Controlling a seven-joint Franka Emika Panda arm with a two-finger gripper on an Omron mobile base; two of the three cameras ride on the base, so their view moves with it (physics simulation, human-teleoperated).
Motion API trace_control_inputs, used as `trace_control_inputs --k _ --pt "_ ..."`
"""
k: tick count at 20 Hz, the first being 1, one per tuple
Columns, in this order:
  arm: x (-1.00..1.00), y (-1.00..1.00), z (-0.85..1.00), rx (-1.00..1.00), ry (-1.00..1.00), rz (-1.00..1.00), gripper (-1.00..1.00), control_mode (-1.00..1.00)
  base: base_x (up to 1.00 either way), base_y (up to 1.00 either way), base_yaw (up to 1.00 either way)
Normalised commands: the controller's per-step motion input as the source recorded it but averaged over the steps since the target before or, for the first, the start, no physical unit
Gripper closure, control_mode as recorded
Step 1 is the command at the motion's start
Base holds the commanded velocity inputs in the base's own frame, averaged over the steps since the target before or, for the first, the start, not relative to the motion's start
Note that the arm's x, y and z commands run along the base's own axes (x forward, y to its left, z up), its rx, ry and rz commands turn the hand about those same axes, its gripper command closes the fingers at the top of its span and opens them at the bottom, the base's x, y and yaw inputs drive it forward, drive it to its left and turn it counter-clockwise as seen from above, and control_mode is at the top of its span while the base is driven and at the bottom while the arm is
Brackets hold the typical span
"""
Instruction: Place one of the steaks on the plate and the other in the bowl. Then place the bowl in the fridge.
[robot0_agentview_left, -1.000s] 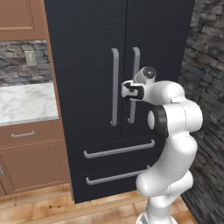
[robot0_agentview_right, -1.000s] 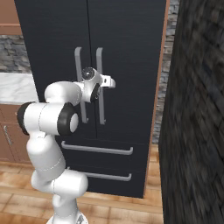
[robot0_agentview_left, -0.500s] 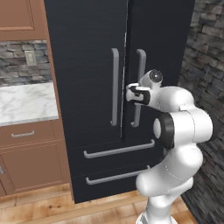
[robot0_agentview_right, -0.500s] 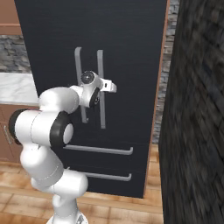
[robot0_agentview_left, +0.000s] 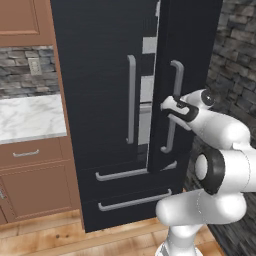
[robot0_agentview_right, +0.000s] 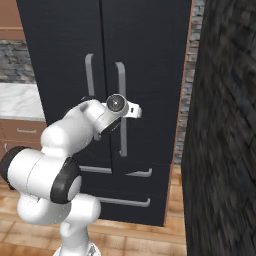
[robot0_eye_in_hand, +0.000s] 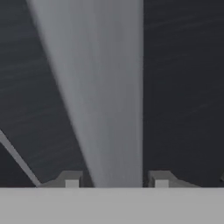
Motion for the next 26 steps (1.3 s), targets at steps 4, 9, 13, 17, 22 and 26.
trace_control_inputs --k 4,9,13,17,22,26 --pt "-0.31 -0.5 0.11 0.01 0.0 0.03 1.0 -1.0 0.0 0.0 0.0" --pt "-0.12 -0.34 0.1 0.0 0.0 0.0 1.0 -1.0 0.0 0.0 0.0" --pt "-0.05 -0.28 0.04 0.0 0.0 0.0 -1.0 -1.0 0.0 0.0 0.0" --pt "-0.03 -0.19 0.11 0.0 0.0 0.0 -1.0 -1.0 0.0 0.0 0.0" --pt "-0.25 -0.14 0.37 0.0 0.0 -0.02 -1.0 -1.0 0.0 0.0 0.0" --pt "-0.64 0.28 0.4 -0.14 0.08 -0.08 -1.0 -1.0 0.0 0.0 0.0"
